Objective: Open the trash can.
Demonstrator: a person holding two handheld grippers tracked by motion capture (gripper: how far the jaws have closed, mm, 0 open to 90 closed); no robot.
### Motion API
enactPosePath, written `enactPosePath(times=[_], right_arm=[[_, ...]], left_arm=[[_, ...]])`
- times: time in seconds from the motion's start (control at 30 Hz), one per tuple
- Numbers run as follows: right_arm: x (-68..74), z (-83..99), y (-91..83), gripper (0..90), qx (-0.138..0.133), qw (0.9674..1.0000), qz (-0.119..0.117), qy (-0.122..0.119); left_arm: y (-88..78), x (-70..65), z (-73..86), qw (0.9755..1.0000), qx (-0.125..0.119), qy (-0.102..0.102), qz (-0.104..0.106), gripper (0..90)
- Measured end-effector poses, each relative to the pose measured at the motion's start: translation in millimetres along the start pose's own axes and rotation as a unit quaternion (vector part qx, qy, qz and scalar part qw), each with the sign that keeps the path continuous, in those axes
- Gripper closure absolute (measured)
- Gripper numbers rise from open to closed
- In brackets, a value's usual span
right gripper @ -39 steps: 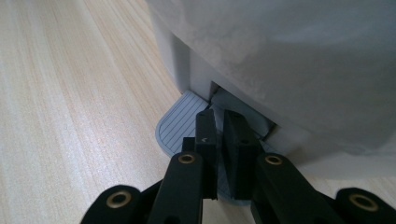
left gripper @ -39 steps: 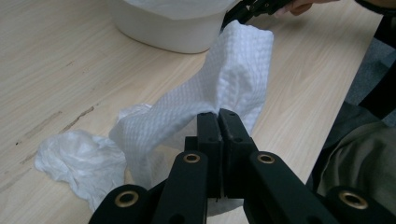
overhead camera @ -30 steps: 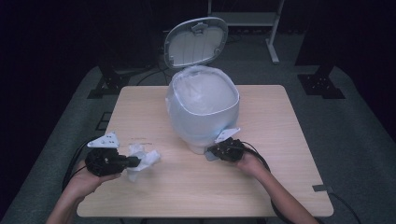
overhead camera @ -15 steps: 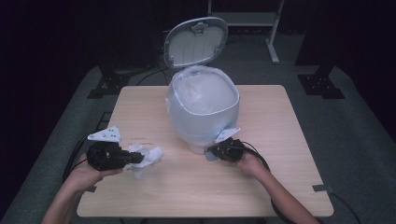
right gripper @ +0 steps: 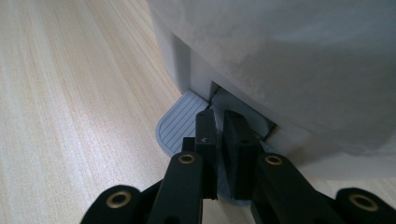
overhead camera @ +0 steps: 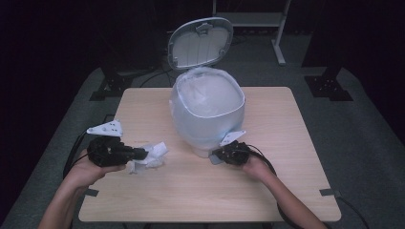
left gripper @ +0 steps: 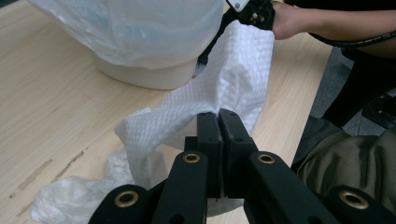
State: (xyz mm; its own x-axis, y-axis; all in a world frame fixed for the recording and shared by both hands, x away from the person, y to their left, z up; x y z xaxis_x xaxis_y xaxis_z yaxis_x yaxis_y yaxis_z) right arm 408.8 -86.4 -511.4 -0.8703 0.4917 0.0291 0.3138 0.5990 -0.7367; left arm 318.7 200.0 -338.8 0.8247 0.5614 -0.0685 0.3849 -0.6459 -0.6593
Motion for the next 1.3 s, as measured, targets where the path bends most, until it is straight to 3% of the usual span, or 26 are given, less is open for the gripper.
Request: enactPosePath(times=[0.13,0.67,0.9,1.17,1.3], right_arm=[[-0.2,0.0,0.0,84.2,0.000,1.0000,-0.001,-0.002],[-1.1,0.5,-0.1,84.1,-0.004,1.0000,-0.005,-0.002],[-1.5,0.5,-0.3,84.1,-0.003,1.0000,-0.004,-0.001],[-1.3,0.6,-0.1,84.1,-0.004,1.0000,-0.005,-0.001],[-1.6,0.6,-0.4,84.2,-0.003,1.0000,-0.002,0.000]], left_arm=[[0.6,0.4,-5.9,0.9999,-0.004,0.000,0.012,88.2],[3.8,2.3,-25.0,0.9997,-0.003,0.009,0.023,87.6],[-3.0,1.9,-34.7,0.9997,-0.003,0.013,0.021,87.7],[-17.0,-1.0,-56.9,0.9994,0.000,0.033,0.009,87.7],[-19.2,-3.3,-67.0,0.9993,-0.003,0.035,0.015,87.7]])
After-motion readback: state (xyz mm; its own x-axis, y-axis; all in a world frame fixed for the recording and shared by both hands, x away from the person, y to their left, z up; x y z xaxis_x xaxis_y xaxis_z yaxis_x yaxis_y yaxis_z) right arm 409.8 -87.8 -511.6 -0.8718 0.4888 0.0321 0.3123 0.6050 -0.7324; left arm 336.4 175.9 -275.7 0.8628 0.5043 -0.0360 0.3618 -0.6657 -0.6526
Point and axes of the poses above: each handheld gripper's, and its own axes: y roughly forward along the jaws, z roughly out of its underside, x roughly to its left, the point moved 7 cm from there along y, roughly forward along the jaws, and after that the axes turned 5 degrees about -z, right-handed, at the moved point
